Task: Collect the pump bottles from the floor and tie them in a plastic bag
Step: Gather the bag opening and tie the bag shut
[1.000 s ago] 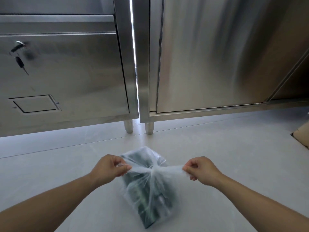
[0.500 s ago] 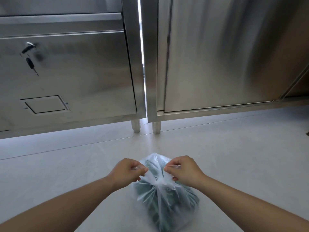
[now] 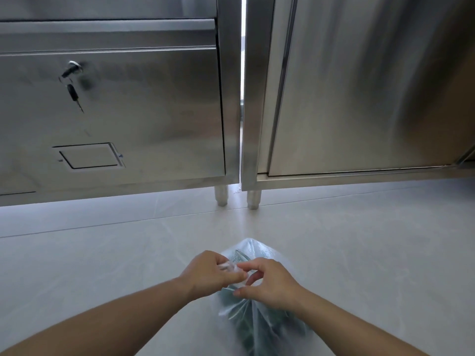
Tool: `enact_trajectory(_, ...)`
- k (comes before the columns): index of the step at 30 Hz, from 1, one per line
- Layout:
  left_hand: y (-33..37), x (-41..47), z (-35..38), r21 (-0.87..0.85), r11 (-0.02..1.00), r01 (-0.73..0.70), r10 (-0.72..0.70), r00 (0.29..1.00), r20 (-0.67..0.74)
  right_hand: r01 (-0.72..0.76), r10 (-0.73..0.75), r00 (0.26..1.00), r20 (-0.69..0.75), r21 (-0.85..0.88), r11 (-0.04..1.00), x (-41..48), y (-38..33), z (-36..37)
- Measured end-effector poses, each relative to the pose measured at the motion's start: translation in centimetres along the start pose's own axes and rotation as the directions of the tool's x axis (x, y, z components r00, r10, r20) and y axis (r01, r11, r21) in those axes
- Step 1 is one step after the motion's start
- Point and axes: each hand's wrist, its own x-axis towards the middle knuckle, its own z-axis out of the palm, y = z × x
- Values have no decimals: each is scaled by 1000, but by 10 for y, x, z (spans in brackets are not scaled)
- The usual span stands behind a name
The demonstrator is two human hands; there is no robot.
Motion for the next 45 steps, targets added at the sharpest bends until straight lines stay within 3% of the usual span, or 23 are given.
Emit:
enact_trajectory(3,-3,1,-4,92,994,-55,53,998,22,-1,-2,1000,-25,-105,994,2,5,-7)
enact_trajectory(5,-6,0,-10,63,995,-80,77,996,55,15,-19,999,-33,-130,991,6,8,-11)
enact_trajectory(9,-12,-5,-19,-31,991,-130,133,987,88,16,-4,990,138,-81,997,15,9,-4)
enact_trajectory(13,-14,-7,-23,-49,983,-176,177,984,15,20,-4,988,153,-101,995,13,7,-3)
enact_trajectory(22,-17,17,-3,43,969,-242,242,970,-4,-15,8,982,-188,-34,999,-13,25,8)
enact_trajectory(25,-19,29,6,144,943,-299,300,954,18,-25,78,937,-342,155,988,-16,38,18)
enact_trajectory(29,-15,30,23,163,924,-346,350,937,7,80,169,844,-508,431,899,-18,46,36)
enact_trajectory(34,-11,26,37,176,891,-418,424,906,6,191,210,785,-583,549,814,-14,42,45)
enact_trajectory(40,-21,25,27,190,920,-342,344,939,22,137,78,894,-442,434,890,-12,42,50)
enact_trajectory(45,-24,19,20,195,939,-285,286,958,22,165,-9,931,-365,399,902,-10,38,50)
